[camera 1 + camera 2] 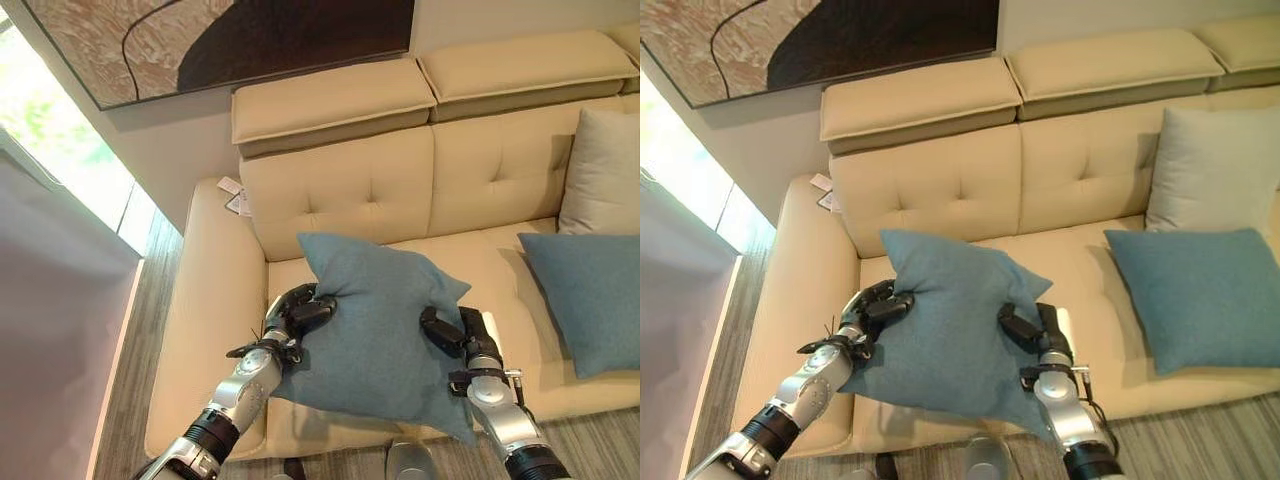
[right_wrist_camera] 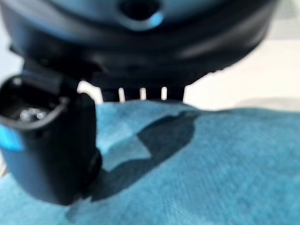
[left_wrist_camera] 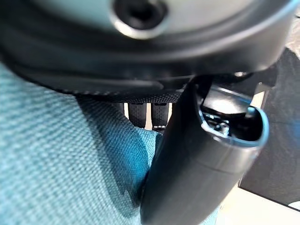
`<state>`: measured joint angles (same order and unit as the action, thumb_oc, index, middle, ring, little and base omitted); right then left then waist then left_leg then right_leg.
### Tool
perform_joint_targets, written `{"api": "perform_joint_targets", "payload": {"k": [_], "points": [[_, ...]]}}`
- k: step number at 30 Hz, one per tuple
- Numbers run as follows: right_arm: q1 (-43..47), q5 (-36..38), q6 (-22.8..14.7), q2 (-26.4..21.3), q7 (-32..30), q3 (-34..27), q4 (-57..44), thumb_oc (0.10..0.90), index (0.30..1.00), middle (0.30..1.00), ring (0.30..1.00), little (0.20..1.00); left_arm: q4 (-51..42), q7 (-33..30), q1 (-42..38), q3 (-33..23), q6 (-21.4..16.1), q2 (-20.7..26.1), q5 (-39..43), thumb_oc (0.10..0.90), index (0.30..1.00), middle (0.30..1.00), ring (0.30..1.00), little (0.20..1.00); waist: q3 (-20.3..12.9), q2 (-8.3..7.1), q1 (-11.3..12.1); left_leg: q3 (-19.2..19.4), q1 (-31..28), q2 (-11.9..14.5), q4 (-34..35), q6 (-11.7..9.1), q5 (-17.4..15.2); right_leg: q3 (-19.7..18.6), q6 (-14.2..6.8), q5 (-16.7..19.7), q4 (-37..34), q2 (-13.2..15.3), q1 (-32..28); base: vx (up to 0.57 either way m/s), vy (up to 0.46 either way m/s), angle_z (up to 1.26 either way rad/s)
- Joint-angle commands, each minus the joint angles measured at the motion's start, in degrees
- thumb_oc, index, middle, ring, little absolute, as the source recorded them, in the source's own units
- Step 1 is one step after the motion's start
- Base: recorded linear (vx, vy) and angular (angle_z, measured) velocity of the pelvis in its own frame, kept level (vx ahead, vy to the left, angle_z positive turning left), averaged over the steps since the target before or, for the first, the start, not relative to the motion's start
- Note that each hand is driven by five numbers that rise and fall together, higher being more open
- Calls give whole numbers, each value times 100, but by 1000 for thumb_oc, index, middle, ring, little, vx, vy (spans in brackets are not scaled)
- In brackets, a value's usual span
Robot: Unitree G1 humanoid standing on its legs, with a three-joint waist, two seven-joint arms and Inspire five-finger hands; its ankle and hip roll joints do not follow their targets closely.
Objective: Pick up all the scattered cushions and arrange them neatly on the sofa.
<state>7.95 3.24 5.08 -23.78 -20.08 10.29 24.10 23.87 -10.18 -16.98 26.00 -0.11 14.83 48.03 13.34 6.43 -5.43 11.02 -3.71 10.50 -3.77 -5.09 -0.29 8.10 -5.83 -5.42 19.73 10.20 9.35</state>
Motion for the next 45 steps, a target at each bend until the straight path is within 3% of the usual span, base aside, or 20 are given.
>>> {"api": "perform_joint_targets", "payload": {"k": [1, 2, 6, 7, 8, 10, 12, 16, 20, 22, 23, 24, 28, 30, 31, 33, 35, 41, 45], "points": [[937, -72, -741, 521, 159, 279, -1133, 400, 300, 300, 300, 300, -928, 370, -939, 499, -476, -430, -273, 400, 300, 300, 300, 300, -598, -372, 40, -257, 0, 123, -584, -50, -782, -420, -489, 235, -1195, 537, -1059, 62, -306, -4], [930, -122, -777, 397, 184, 278, -1259, 400, 300, 300, 300, 300, -863, 340, -960, 410, -482, -394, -341, 400, 300, 300, 300, 300, -609, -380, 47, -329, -39, 345, -576, -142, -653, -369, -334, -7, -1167, 272, -1145, 67, -335, 2], [964, -136, -829, 243, 101, 164, -1403, 400, 300, 300, 300, 300, -728, 209, -1105, 245, -458, -337, -390, 400, 300, 300, 300, 300, -588, -329, 23, -479, 61, 709, -697, -293, -14, -226, -91, -214, -1260, -139, -1380, 55, -275, 8], [1007, -142, -843, 134, 25, 94, -1424, 400, 300, 300, 300, 300, -690, 172, -1170, 211, -422, -323, -468, 400, 300, 300, 300, 300, -543, -374, 5, -399, 206, 810, -964, -226, 192, -116, 23, -250, -1322, -233, -1484, 40, -316, 17], [1049, -145, -844, 74, -16, 54, -1450, 400, 300, 300, 300, 300, -650, 126, -1216, 185, -419, -330, -506, 400, 300, 300, 300, 300, -526, -408, -13, -250, 273, 816, -1049, -162, 144, -18, 64, -272, -1379, -238, -1547, 36, -248, 25], [1097, -179, -824, 25, -43, 42, -1444, 400, 300, 300, 300, 300, -639, 84, -1243, 154, -431, -323, -516, 400, 300, 300, 300, 300, -505, -420, -6, -175, 292, 749, -1025, -135, 68, 16, 75, -292, -1402, -233, -1583, 41, -71, 38], [1347, -309, -778, -49, -65, 90, -1359, 400, 300, 300, 300, 300, -675, -36, -1294, -22, -522, -304, -490, 400, 300, 300, 300, 300, -458, -410, 215, -693, 610, 227, -597, -206, -50, -27, 20, -310, -1409, -248, -1561, 90, -5, 26], [1480, -504, -667, -149, 56, 165, -1267, 400, 300, 300, 300, 300, -455, -9, -1425, -162, -589, -243, -351, 400, 300, 300, 300, 300, -549, -362, 206, -776, 464, 162, -22, -231, 18, 28, -71, -351, -1406, -224, -1616, 148, 71, 3], [2210, -673, -576, -404, 2, 395, -767, 400, 300, 300, 300, 300, 22, 23, -1969, -182, -624, -68, -562, 400, 300, 300, 300, 300, -593, -337, 226, -764, 389, 26, 263, -221, 94, 11, -145, -282, -1535, -143, -1641, 130, 103, -5], [2903, -880, -564, -666, -24, 626, -446, 400, 300, 300, 300, 300, 265, -28, -2415, -163, -711, 1, -795, 400, 300, 300, 300, 300, -488, -315, 250, -722, 470, -39, 406, -193, 140, -50, -199, -203, -1616, -94, -1458, -103, 140, 1], [3616, -1421, -509, -1142, -93, 974, -135, 400, 300, 300, 300, 300, 428, -53, -2847, -38, -851, 76, -1062, 400, 300, 300, 300, 300, -372, -317, 282, -698, 705, -85, 498, -186, 201, -94, -260, -81, -1673, -46, -1117, -182, 122, -15], [3674, -1414, -525, -1148, -101, 1002, -93, 400, 300, 300, 300, 300, 447, -49, -2881, -58, -858, 71, -1063, 400, 300, 300, 300, 300, -383, -301, 282, -692, 749, -82, 491, -184, 203, -104, -260, -79, -1658, -48, -1064, -236, 133, -11], [5576, -1705, -317, -1513, -518, 1644, 753, 400, 300, 300, 300, 300, 1316, -566, -4227, 119, -1179, 97, -1593, 400, 300, 300, 300, 300, -219, -294, 315, -631, 1538, -258, 558, -111, 311, -270, -362, 200, -1549, 102, -25, -178, 176, 12], [6104, -1833, -350, -1699, -724, 1846, 1047, 400, 300, 300, 300, 300, 1563, -976, -4776, 270, -1264, 255, -2634, 400, 300, 300, 300, 300, -118, -311, 340, -612, 1780, -309, 565, -118, 375, -293, -410, 273, -1497, 168, 217, -68, 99, 2], [6108, -1832, -351, -1699, -725, 1848, 1050, 400, 300, 300, 300, 300, 1564, -976, -4777, 268, -1264, 255, -2634, 400, 300, 300, 300, 300, -124, -309, 340, -612, 1789, -308, 564, -118, 377, -294, -410, 277, -1499, 166, 225, -67, 110, 3], [7188, -2262, -175, -2103, -1047, 2284, 1250, 400, 300, 300, 300, 300, 1960, -1387, -5707, 503, -1332, 523, -3259, 400, 300, 300, 300, 300, 99, -323, 365, -553, 2089, -414, 626, -206, 469, -228, -514, 412, -1540, 312, 462, -65, 131, 6], [7227, -2257, -176, -2103, -1048, 2303, 1264, 400, 300, 300, 300, 300, 1965, -1388, -5730, 491, -1333, 528, -3260, 400, 300, 300, 300, 300, 103, -310, 362, -555, 2127, -410, 620, -201, 496, -231, -513, 451, -1556, 306, 491, -33, 55, 7], [8220, -2415, -211, -2260, -1594, 2684, 1442, 400, 300, 300, 300, 300, 2253, -2101, -6903, 880, -1502, 1151, -4114, 400, 300, 300, 300, 300, 276, -292, 317, -468, 2540, -485, 709, -272, 590, -223, -644, 639, -1676, 396, 876, -13, 57, 2], [8632, -2343, -148, -2127, -1701, 3062, 2072, 400, 300, 300, 300, 300, 2733, -2201, -7386, 770, -1631, 975, -3401, 400, 300, 300, 300, 300, 376, -299, 305, -415, 2882, -530, 781, -257, 663, -207, -731, 828, -1836, 406, 1176, -24, 34, 13]]}}
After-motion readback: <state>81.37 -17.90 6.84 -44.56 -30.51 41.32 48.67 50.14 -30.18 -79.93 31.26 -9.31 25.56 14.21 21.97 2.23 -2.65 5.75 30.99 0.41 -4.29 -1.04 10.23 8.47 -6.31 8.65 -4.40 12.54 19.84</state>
